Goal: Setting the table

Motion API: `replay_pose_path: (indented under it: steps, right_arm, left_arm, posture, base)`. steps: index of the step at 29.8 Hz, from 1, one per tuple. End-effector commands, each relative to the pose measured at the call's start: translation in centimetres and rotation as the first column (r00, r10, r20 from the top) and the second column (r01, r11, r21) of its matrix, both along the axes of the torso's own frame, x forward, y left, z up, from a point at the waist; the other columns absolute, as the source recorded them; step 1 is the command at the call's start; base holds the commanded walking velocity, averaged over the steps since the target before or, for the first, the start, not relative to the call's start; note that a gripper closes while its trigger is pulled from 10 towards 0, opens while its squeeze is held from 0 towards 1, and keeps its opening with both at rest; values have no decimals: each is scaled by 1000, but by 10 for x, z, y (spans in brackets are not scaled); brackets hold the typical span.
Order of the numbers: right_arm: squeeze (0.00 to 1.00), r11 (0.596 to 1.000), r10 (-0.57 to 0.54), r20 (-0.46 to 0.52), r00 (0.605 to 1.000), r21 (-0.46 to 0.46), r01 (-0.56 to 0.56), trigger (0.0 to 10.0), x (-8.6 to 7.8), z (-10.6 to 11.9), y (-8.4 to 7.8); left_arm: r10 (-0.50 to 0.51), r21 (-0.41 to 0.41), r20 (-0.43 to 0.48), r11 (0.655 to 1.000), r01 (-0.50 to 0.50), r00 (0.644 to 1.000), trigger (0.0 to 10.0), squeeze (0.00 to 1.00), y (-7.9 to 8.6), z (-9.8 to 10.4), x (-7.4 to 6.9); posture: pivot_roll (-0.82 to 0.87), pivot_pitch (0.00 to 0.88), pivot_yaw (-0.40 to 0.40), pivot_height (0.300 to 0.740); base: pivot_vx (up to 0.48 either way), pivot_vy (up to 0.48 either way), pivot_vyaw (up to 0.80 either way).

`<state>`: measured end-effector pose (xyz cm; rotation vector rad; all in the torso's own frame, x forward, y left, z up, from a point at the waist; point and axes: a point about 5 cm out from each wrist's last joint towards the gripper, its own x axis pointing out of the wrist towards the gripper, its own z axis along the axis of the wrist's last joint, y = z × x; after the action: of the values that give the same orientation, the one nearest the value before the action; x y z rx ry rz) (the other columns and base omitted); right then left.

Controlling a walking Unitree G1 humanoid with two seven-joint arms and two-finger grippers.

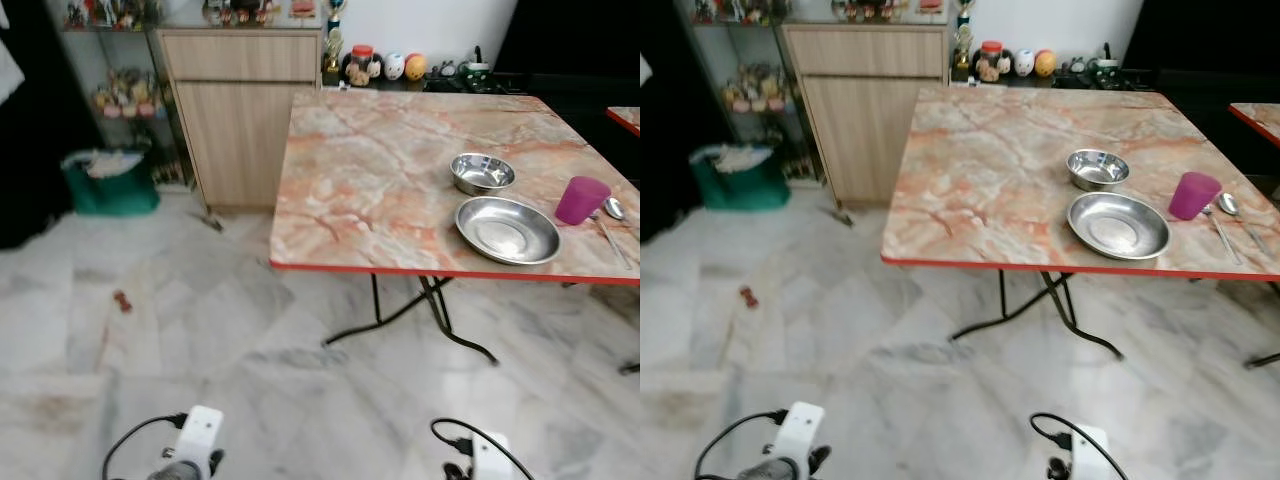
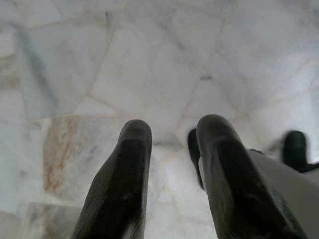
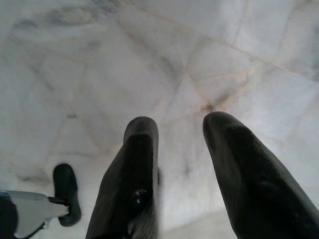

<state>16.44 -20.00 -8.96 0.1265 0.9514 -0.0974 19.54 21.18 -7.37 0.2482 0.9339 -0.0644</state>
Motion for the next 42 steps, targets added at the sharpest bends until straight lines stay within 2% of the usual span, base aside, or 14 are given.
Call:
replay_pose_path:
  steps: [1,9,17,29,37,40,42]
  right_arm:
    - [0,1000,-5,3,1000,-18,5,10000,-1,1,-6]
    - [0,1000,20,-5,1000,-23,-20,10000,-2,0,-6]
    - [0,1000,9,-4,1000,-12,-9,10000,-1,0,-5]
    - [0,998,-69,-2,998,-8,69,10000,-1,0,-7]
    - [0,996,-87,8,996,-8,87,10000,0,1,-7]
    - [0,994,-109,-6,994,-1,109,10000,-2,0,-7]
    - [0,996,-84,-16,996,-22,84,10000,-2,0,-8]
  left_arm:
    - [-6,-16,0,1000,6,1000,10000,0,-6,0,2]
    - [-13,-19,13,1000,13,1000,10000,0,-8,2,6]
    - [-21,-18,23,1000,21,1000,10000,0,-9,4,10]
    - [-26,-33,57,999,27,998,10000,0,-11,10,20]
    - [-31,-54,90,998,36,995,10000,0,-12,14,27]
    - [-30,-55,91,998,35,995,10000,0,-12,14,27]
    - [-27,-56,97,998,33,995,10000,0,-12,15,28]
  posture:
    - [113,0,-33,740]
    - [115,0,-35,740]
    - [119,0,-34,740]
    - [125,0,-35,740]
    - [126,0,-34,740]
    - [126,0,-34,740]
    - [119,0,-30,740]
  base:
    - [0,-315,0]
    - [0,-308,0]
    - [0,-290,672]
    - [0,-270,0]
    - [0,0,0]
    - [0,0,-665]
    - [0,0,-675]
